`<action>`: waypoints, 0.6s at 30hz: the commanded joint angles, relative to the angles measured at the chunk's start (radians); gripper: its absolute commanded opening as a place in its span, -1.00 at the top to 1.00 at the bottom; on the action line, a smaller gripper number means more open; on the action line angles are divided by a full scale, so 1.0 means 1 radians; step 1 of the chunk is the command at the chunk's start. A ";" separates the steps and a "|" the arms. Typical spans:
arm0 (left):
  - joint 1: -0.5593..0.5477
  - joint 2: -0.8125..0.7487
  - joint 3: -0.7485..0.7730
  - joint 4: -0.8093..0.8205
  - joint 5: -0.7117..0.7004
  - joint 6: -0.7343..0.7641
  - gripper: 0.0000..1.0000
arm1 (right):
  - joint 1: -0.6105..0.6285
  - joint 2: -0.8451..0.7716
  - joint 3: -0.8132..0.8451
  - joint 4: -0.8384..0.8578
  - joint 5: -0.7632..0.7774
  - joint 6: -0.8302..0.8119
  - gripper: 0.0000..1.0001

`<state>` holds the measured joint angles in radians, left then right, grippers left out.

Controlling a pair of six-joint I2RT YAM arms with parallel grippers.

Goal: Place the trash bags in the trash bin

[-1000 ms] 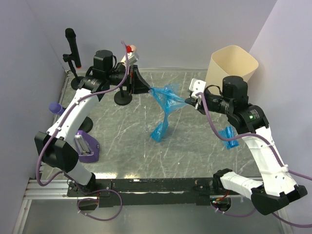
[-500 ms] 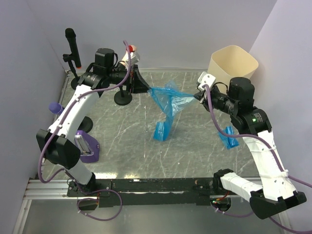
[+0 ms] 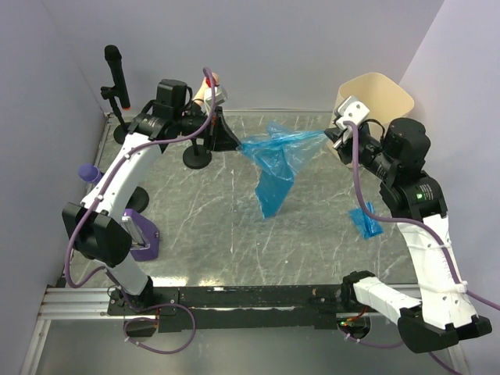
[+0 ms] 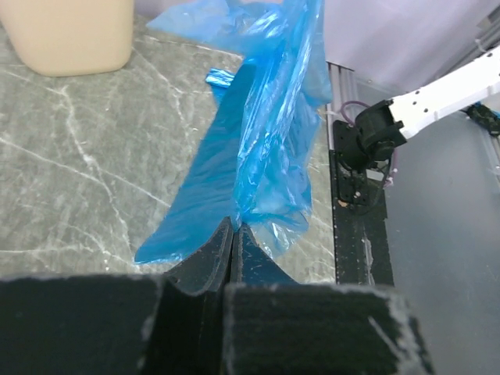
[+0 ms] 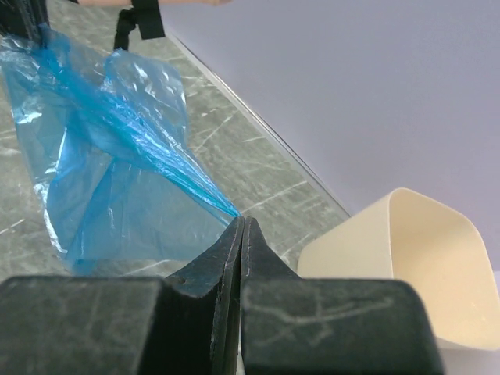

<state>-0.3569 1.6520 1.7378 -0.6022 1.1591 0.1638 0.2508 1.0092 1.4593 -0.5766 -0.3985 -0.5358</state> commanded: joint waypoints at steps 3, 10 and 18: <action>0.015 -0.055 -0.023 0.084 -0.053 -0.015 0.99 | -0.042 -0.058 -0.031 -0.015 0.055 0.017 1.00; 0.021 -0.080 -0.072 0.191 -0.095 -0.076 0.99 | -0.088 -0.129 -0.119 -0.075 0.075 0.039 1.00; 0.012 -0.061 -0.044 0.159 -0.059 -0.047 0.99 | -0.091 -0.094 -0.065 -0.199 -0.101 0.011 0.70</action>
<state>-0.3416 1.6180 1.6665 -0.4484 1.0786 0.0902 0.1692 0.8871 1.3342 -0.6922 -0.3737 -0.5102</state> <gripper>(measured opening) 0.012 0.050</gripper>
